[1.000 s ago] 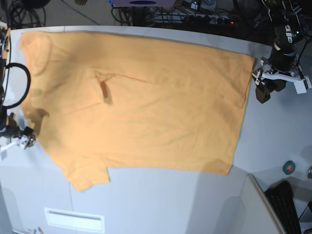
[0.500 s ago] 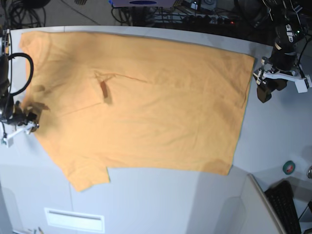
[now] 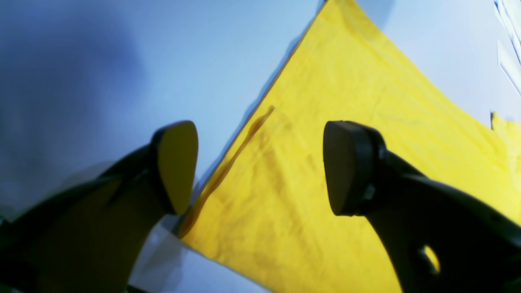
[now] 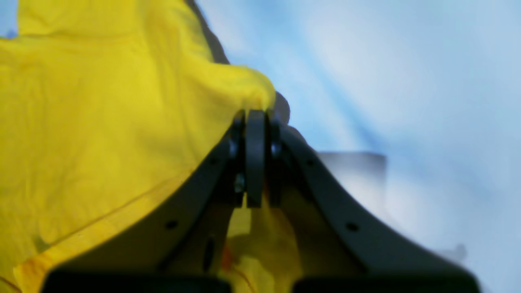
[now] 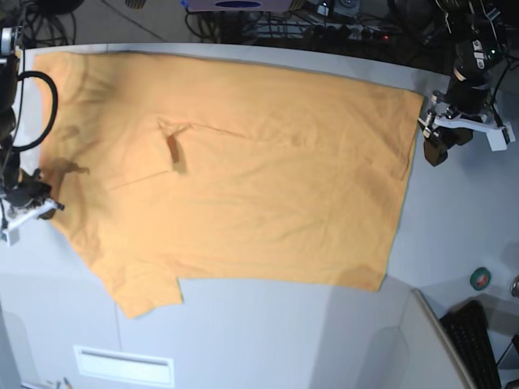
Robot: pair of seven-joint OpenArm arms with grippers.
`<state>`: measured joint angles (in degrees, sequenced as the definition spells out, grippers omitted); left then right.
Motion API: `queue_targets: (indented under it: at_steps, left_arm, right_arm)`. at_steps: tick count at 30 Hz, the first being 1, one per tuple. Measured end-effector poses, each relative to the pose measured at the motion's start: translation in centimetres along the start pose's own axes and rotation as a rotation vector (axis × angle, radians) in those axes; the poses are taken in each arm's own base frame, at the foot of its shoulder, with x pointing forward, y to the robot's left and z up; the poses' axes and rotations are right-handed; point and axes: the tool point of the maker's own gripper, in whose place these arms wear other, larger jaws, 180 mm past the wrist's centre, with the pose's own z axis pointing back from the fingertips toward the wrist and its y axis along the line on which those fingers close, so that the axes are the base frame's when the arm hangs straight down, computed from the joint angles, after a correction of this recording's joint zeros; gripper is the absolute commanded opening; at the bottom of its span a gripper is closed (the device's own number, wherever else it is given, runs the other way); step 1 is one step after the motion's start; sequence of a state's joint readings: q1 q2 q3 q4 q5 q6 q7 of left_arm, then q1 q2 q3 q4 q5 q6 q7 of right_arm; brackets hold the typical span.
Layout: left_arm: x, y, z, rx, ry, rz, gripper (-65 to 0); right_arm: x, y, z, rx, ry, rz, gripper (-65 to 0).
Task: Layout the t-shirt on the table in an organized manner, then fold the t-shirt properly
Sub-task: 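Grasp the shirt sides with both grippers and drag them inward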
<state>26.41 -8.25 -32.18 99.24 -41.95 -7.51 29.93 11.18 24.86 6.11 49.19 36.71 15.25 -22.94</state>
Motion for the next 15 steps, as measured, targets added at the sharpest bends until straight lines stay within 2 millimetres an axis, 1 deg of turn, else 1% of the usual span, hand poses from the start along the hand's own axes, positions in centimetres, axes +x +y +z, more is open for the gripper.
queue_targets:
  at_steps: [1, 3, 5, 7, 9, 10, 15]
  left_arm:
    - [-0.4, -0.6, -0.3, -0.015, 0.017, -0.027, -19.6]
    - [-1.4, -3.2, -1.4, -0.08, 0.062, -0.103, -19.6]
    - [-1.6, -5.4, -2.5, -0.122, 0.076, -0.187, -19.6]
    - [-1.8, -7.4, -3.3, -0.161, 0.074, -0.235, -19.6]
    - [-2.5, -8.2, -3.7, -0.178, 0.093, -0.263, -19.6]
    - [-2.7, -8.3, -3.8, -0.178, 0.103, -0.269, -19.6]
    - [-2.3, -8.5, -4.0, -0.178, 0.092, -0.276, -19.6]
  right_arm:
    - [0.3, 0.2, 0.4, 0.006, -0.001, 0.008, -65.0]
    - [0.9, 0.9, 1.2, 0.023, -0.021, 0.017, -65.0]
    - [1.1, 2.0, 1.6, 0.046, -0.032, 0.01, -65.0]
    - [0.8, 2.7, 2.3, 0.063, -0.031, 0.009, -65.0]
    - [0.2, 3.2, 3.1, 0.071, -0.017, 0.03, -65.0]
    - [0.0, 3.3, 3.5, 0.066, -0.015, 0.042, -65.0]
    - [-0.6, 5.8, 5.2, 0.12, -0.024, 0.095, -65.0]
